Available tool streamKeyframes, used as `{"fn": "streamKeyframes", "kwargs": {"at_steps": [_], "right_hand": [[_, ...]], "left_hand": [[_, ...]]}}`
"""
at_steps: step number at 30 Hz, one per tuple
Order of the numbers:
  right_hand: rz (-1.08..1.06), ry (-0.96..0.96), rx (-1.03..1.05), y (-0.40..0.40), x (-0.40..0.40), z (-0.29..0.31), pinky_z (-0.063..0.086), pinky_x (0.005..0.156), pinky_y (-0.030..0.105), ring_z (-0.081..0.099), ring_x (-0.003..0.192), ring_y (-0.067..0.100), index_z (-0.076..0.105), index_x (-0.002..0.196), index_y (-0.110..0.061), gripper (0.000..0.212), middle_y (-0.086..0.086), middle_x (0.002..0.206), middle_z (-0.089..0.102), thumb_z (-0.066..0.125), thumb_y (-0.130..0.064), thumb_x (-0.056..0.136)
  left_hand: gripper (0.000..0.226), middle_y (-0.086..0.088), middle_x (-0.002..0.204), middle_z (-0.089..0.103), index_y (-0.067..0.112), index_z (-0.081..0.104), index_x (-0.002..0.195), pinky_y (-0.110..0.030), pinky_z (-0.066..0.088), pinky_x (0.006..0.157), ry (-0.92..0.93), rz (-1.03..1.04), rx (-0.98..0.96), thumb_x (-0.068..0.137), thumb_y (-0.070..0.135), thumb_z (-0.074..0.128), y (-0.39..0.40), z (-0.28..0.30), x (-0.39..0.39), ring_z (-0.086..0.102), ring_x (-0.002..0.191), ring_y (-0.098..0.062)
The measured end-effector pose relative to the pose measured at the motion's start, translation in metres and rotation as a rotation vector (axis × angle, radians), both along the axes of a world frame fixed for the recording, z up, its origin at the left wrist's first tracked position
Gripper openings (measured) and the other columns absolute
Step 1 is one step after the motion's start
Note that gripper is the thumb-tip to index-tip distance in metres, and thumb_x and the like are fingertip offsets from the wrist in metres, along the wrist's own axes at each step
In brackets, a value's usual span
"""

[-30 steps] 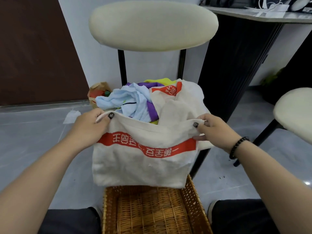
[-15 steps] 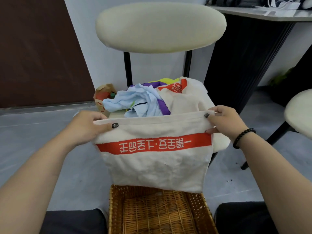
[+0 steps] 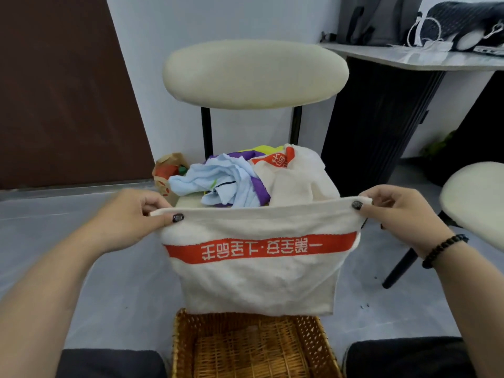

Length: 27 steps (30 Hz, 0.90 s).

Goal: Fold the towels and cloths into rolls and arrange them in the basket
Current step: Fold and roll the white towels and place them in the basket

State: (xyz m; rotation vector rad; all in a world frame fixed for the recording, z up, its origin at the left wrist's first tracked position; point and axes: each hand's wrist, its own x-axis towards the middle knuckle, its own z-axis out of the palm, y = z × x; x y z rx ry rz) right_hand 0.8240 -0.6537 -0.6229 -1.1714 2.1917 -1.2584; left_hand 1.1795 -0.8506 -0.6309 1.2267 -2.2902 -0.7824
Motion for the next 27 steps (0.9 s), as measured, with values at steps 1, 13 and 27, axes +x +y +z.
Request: {"fn": "streamKeyframes", "kwargs": {"at_steps": [1,13,27], "right_hand": [[-0.024,-0.009,-0.039,-0.004,-0.002,0.004,0.044,0.051,0.021,0.050,0.058,0.014,0.070,0.085,-0.014,0.006,0.008,0.067,0.058,0.069,-0.019,0.086],[-0.220,-0.345,-0.270,-0.143,-0.042,0.038,0.060,0.065,0.027,0.073,0.069,0.019,0.064,0.093,-0.008,0.007,0.010,0.076,0.073,0.060,-0.013,0.093],[0.448,0.913,0.171,-0.226,0.018,-0.059,0.017,0.115,0.046,0.022,0.143,0.020,0.039,0.141,-0.022,0.049,0.000,0.151,0.033,0.041,-0.014,0.092]], "left_hand": [[0.011,0.017,0.068,0.070,0.029,0.072,0.069,-0.013,0.042,0.058,0.015,0.055,-0.084,0.079,0.031,0.076,-0.002,0.005,-0.004,0.062,0.067,0.004],[0.017,-0.010,0.075,0.072,0.011,0.064,0.093,-0.026,0.056,0.054,0.382,0.324,0.030,0.089,0.027,0.069,-0.117,0.035,-0.086,0.071,0.057,-0.017],[0.055,-0.004,0.161,0.015,0.014,0.016,0.153,-0.039,0.008,0.119,-0.132,-0.054,-0.301,0.103,0.030,0.030,-0.099,-0.069,-0.189,0.011,0.148,-0.017]]}}
